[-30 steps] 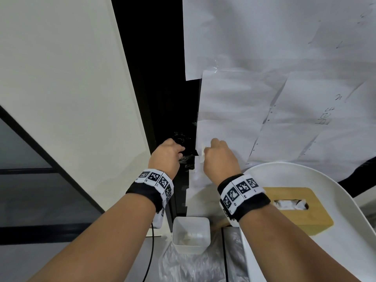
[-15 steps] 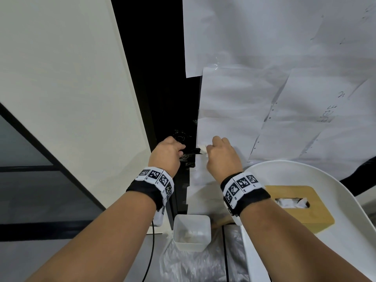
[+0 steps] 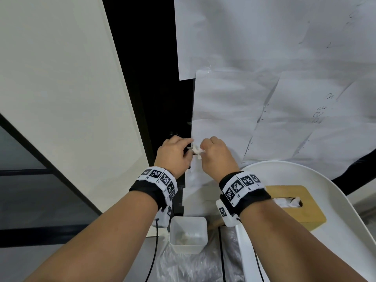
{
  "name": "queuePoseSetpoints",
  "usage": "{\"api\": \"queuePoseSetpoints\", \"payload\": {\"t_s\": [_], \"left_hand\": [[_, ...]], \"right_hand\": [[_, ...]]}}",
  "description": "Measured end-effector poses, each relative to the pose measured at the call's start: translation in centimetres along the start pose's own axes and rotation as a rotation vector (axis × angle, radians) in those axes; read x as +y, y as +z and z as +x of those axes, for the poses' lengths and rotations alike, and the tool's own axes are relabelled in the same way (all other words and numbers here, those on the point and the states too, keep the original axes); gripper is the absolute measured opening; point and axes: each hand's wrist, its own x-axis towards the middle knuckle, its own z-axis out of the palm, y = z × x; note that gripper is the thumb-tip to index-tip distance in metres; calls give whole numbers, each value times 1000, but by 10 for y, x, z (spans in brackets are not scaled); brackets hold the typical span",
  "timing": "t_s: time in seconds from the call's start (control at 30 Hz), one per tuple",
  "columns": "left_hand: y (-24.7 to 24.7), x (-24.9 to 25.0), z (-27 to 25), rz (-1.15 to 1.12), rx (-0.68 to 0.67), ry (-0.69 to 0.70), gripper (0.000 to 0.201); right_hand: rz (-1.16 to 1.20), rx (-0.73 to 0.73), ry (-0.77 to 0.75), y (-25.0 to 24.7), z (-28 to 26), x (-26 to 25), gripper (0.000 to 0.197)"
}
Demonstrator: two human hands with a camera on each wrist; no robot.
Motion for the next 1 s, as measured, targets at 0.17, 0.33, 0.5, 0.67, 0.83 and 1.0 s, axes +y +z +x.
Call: {"api": "queuePoseSetpoints", "payload": {"t_s": [0.17, 0.33, 0.5, 0.67, 0.83, 1.0], "left_hand": [[8, 4, 2, 106, -8, 7, 24], [12, 2, 6, 153, 25, 15, 16], [14, 8, 7, 209, 40, 28, 8], [16, 9, 4, 200, 42, 26, 10], [18, 13, -4, 176, 79, 33, 13], [24, 12, -16, 170, 108, 32, 12]], "right_hand": [[-42, 48, 55, 1, 0, 5, 12], [-58, -1, 62, 4, 2, 6, 8], [-44, -39, 82, 8, 3, 5, 14], [8, -43, 107, 6, 2, 5, 26], [29, -25, 93, 2, -3, 5, 30], [45, -9, 80, 4, -12, 11, 28]]}}
